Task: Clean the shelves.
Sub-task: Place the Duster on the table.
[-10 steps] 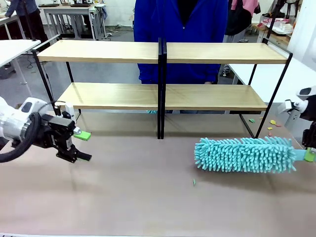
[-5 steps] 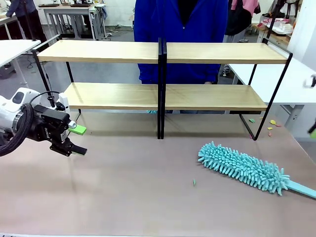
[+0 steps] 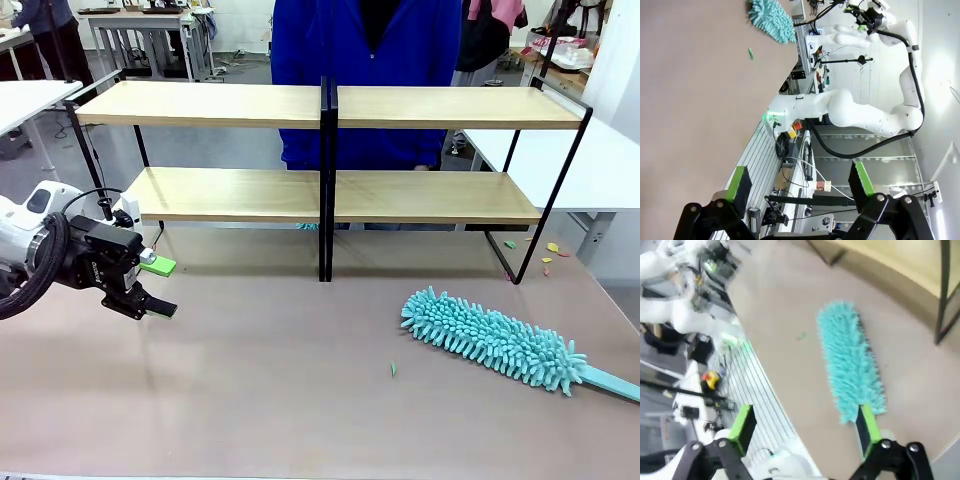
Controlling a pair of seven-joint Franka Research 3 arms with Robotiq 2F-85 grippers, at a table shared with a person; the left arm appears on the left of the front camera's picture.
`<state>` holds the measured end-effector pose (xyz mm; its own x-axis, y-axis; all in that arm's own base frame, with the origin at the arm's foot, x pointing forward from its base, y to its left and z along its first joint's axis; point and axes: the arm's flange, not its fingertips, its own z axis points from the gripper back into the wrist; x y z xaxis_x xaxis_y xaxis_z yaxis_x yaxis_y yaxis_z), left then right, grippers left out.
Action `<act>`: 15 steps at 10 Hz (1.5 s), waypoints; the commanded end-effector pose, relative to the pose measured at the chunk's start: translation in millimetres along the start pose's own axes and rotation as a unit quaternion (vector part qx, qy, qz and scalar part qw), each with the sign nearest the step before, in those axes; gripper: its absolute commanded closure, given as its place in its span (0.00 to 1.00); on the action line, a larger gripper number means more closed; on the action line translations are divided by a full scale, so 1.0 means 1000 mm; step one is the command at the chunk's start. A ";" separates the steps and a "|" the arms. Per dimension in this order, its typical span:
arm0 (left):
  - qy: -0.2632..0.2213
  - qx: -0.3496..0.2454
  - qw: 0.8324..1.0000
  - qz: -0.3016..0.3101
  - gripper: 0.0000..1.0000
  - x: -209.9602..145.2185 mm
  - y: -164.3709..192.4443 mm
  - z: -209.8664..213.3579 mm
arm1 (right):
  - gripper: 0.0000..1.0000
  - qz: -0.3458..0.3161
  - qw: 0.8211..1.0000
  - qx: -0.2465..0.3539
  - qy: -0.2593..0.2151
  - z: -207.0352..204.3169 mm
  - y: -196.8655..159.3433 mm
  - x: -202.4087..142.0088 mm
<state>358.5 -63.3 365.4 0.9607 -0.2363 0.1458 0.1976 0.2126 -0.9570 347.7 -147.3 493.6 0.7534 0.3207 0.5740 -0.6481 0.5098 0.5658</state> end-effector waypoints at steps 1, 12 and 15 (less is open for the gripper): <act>-0.002 -0.005 1.000 0.002 0.00 -0.001 -0.002 0.000 | 0.04 -0.119 0.983 0.045 -0.133 -0.033 0.022 -0.015; -0.002 -0.005 1.000 0.002 0.00 -0.001 -0.002 0.000 | 0.04 -0.110 0.988 0.077 -0.081 -0.033 0.015 -0.022; -0.002 -0.005 1.000 0.002 0.00 -0.001 -0.002 0.000 | 0.04 -0.110 0.988 0.077 -0.081 -0.033 0.015 -0.022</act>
<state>358.5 -62.4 365.2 0.9614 -0.2338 0.1454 0.1966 0.2132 -0.9570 324.8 -118.9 472.0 0.8673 0.0681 0.4931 -0.4746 0.4113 0.7781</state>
